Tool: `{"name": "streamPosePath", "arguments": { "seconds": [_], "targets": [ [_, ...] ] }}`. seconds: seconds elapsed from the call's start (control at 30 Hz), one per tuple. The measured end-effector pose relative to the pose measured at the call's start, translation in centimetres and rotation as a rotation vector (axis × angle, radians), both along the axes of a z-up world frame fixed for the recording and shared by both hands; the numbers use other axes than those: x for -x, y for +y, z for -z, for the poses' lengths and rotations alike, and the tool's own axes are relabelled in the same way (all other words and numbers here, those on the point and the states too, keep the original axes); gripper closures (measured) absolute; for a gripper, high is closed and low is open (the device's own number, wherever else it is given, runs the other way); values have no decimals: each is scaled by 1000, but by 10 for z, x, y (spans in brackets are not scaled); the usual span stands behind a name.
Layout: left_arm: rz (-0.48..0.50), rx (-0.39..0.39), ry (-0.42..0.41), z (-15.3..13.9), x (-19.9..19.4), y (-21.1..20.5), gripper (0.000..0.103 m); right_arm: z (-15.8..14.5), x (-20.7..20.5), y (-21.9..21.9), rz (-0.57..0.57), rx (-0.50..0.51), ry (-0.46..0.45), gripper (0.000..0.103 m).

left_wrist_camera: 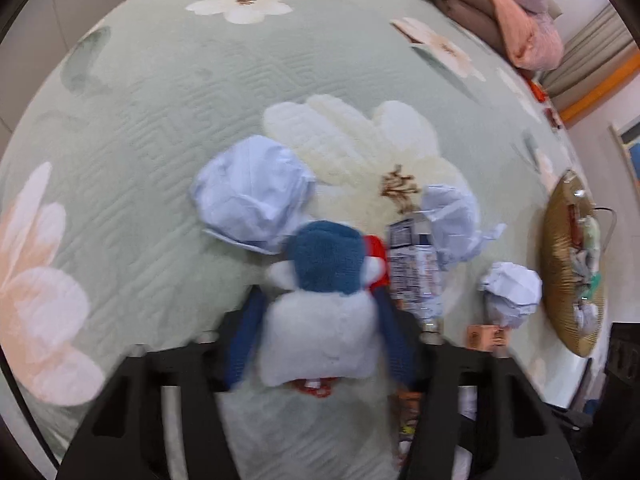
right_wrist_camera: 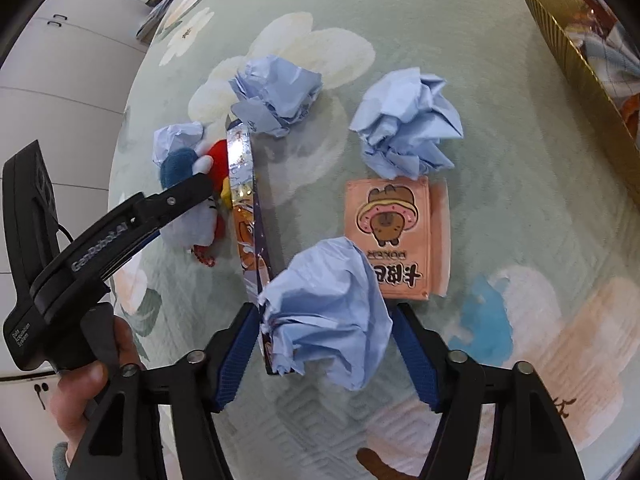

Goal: Organize objects
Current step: 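Grasp white-blue plush with left gripper while right gripper grasps paper ball, then carry plush and paper ball to the plate and release both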

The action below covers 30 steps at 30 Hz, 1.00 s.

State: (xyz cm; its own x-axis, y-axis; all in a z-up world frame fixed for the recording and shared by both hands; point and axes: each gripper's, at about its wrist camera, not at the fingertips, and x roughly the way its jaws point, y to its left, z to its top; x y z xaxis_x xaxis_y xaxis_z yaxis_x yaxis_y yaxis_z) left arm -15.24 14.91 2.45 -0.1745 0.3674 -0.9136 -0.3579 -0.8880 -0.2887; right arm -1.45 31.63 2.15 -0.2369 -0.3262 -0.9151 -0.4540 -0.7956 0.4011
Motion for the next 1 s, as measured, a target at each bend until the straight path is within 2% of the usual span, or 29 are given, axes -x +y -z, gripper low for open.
{"name": "streamPosePath", "arguments": {
  "seconds": [0.1, 0.3, 0.57, 0.77, 1.0],
  "targets": [
    [30, 18, 34, -4, -7, 4, 56, -4, -3, -2, -5, -13, 18, 56],
    [35, -36, 30, -27, -25, -9, 56, -26, -13, -4, -33, -71, 82, 56],
    [69, -83, 15, -59, -68, -6, 56, -55, -48, 6, -31, -98, 108, 56],
    [102, -163, 7, -83, -90, 22, 56, -74, -79, 23, -9, -139, 119, 56],
    [208, -236, 81, -124, -97, 82, 56, -123, -103, 69, 61, -269, 188, 56]
  ]
}}
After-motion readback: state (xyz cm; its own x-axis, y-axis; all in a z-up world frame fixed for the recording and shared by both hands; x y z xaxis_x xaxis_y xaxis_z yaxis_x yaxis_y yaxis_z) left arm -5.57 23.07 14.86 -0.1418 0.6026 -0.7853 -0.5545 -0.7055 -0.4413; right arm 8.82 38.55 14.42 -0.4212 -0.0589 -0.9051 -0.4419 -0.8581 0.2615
